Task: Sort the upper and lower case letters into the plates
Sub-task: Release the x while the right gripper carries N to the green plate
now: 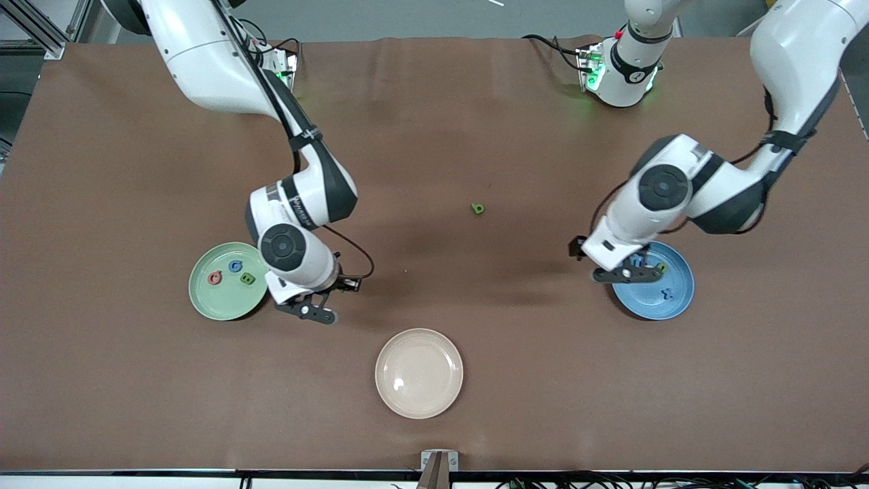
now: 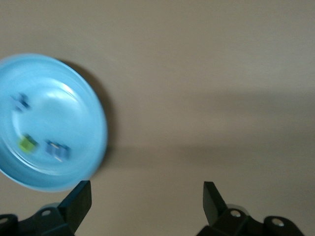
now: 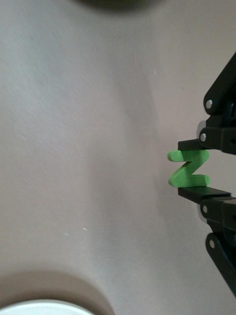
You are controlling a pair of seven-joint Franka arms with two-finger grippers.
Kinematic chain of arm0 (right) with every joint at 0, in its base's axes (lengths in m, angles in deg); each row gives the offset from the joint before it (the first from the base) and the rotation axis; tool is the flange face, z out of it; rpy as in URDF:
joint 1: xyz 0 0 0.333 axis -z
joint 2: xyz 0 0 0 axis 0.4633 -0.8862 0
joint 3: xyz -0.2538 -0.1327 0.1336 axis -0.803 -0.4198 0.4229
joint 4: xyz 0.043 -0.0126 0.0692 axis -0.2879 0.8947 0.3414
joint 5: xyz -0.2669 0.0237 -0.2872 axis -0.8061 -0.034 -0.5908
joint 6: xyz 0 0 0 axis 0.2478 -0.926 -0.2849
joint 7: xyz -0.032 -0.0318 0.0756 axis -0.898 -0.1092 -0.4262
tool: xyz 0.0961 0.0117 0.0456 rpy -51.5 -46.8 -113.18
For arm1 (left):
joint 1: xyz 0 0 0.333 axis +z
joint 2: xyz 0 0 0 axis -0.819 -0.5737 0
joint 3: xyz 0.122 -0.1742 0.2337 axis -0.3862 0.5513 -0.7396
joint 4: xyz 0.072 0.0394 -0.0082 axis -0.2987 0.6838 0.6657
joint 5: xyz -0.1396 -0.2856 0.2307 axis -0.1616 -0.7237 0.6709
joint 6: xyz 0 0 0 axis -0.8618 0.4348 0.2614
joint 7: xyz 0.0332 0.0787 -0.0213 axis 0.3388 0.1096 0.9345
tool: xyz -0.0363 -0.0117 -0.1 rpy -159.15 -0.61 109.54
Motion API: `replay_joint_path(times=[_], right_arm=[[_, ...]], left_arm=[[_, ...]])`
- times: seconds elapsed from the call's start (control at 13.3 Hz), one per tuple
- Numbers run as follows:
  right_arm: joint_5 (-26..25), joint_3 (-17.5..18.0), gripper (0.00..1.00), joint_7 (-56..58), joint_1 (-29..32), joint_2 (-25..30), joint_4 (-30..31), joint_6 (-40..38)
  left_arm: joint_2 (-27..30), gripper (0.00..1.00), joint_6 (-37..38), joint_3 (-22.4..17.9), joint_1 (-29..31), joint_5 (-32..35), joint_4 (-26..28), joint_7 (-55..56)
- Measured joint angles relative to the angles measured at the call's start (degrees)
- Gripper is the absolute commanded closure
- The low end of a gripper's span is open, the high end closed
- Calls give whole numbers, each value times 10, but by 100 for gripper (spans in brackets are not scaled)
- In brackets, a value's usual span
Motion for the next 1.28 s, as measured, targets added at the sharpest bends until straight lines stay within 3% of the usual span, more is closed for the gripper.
replay_joint_path(times=[0.3,0.53,0.68,0.98,1.28], right_arm=[[0,-3,100,-1,1,-2,2,-1],[-1,-11,100,59,28,3,2,-33],[-1,-15,100,135,66,15,2,-51],[-4,-17,99,324,167,40,30,-61],[-5,-17,99,457,246,40,68,4]], left_arm=[[-7,0,-4,0,-101,-1,1,252],[-27,0,-25,-8,-144,-1,1,367],[-37,0,-41,-44,-188,-1,-1,402],[-51,0,-100,-165,-341,-1,-2,506],[-53,0,-108,-173,-356,-1,-5,538]])
